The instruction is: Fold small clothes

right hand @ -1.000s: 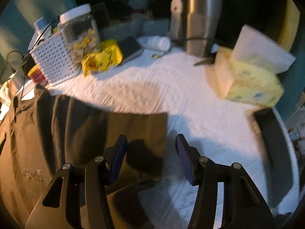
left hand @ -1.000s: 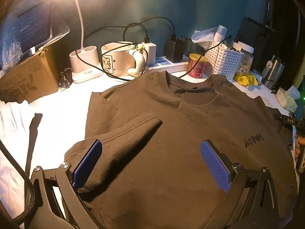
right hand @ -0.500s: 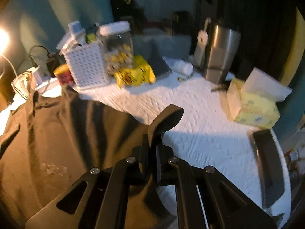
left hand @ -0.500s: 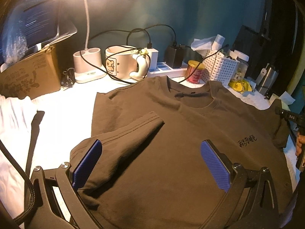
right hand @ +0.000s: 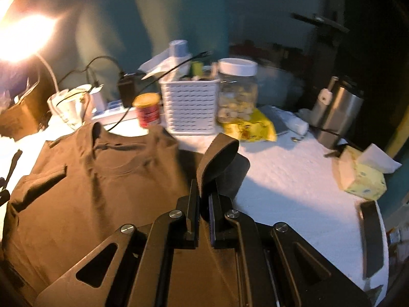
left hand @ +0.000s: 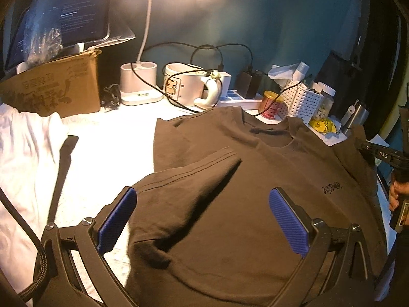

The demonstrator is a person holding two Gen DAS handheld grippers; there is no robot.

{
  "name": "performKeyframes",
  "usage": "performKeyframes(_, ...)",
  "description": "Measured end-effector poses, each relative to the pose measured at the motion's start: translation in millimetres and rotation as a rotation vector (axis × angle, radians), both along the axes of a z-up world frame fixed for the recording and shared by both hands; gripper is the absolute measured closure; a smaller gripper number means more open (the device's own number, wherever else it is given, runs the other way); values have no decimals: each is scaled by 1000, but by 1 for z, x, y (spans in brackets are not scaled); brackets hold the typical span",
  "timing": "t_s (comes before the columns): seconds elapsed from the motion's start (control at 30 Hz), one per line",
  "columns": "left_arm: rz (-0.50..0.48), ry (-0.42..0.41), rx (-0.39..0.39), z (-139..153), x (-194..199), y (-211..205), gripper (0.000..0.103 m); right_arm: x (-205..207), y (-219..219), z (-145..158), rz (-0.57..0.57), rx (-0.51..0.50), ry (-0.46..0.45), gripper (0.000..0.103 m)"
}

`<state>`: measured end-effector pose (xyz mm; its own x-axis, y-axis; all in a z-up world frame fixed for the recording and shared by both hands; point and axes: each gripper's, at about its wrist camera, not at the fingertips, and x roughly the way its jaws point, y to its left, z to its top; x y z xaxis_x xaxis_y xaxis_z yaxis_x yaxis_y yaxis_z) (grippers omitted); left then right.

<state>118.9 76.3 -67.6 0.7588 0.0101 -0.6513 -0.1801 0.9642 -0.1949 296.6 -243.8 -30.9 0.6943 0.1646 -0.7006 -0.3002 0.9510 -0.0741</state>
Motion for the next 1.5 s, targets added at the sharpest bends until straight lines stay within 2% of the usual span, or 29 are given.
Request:
performKeyframes(0.2, 1, -5, -7, -5, -5, 13, 1, -1, 38, -21, 42, -13, 55, 96)
performKeyframes(0.53, -8, -1, -14, -10, -8, 20, 1, -5, 69, -56, 87, -13, 181, 95)
performKeyframes(0.57, -7, -3, -13, -9, -8, 20, 1, -7, 73, -59, 103, -17, 198, 92)
performKeyframes(0.6, -8, -4, -7, -8, -9, 20, 1, -9, 75, -60, 116, -17, 207, 77)
performKeyframes(0.63, -9, -5, -3, -7, -10, 20, 1, -12, 77, -61, 133, -7, 213, 58)
performKeyframes(0.67, -9, -5, 2, -7, -11, 19, 1, -15, 77, -60, 144, 4, 216, 53)
performKeyframes(0.73, -9, -4, 11, -5, -13, 18, 1, -22, 77, -56, 163, 18, 215, 52)
performKeyframes(0.87, -6, -7, 20, -2, -18, 16, 1, -37, 59, -43, 136, 21, 180, 52)
performKeyframes(1.03, -7, -5, 39, 1, -22, 9, 1, -51, 10, -20, 26, 51, 105, 52)
performKeyframes(1.2, -3, 0, 64, 6, -26, 0, 1, -51, -29, -24, -50, 65, 93, 52)
performKeyframes(1.23, 0, 1, 69, 7, -26, -1, 1, -49, -35, -27, -53, 85, 102, 51)
performKeyframes(1.4, 26, 9, 86, 10, -30, -1, 1, -37, -56, -59, -90, 194, 259, 51)
performKeyframes(1.5, 35, 16, 82, 9, -31, 1, 1, -46, -55, -62, -56, 241, 251, 52)
